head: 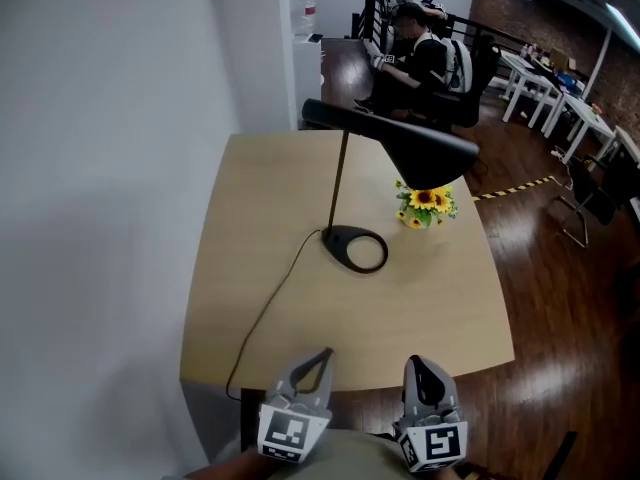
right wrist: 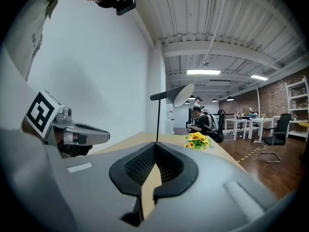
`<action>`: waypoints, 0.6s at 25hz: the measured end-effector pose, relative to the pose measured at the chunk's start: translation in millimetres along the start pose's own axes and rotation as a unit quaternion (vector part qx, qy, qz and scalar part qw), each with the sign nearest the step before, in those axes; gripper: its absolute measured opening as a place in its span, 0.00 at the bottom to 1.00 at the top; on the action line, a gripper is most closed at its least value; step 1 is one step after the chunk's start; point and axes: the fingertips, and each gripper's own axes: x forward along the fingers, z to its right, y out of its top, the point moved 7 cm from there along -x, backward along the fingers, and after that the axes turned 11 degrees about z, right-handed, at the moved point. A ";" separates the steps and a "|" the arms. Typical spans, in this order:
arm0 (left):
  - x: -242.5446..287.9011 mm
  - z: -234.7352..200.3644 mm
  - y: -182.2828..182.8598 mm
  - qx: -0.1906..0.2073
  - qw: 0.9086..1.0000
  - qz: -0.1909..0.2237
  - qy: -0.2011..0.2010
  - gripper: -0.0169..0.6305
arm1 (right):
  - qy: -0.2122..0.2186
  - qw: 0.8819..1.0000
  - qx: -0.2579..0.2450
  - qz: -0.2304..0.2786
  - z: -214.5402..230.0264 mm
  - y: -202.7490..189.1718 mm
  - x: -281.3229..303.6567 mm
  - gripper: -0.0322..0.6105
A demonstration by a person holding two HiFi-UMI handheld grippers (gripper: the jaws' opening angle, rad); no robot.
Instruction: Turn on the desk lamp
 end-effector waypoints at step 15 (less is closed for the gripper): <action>43.3 -46.5 -16.0 -0.010 1.000 -0.002 0.011 0.02 | 0.013 1.000 -0.002 -0.012 4.2 -15.7 71.0 0.05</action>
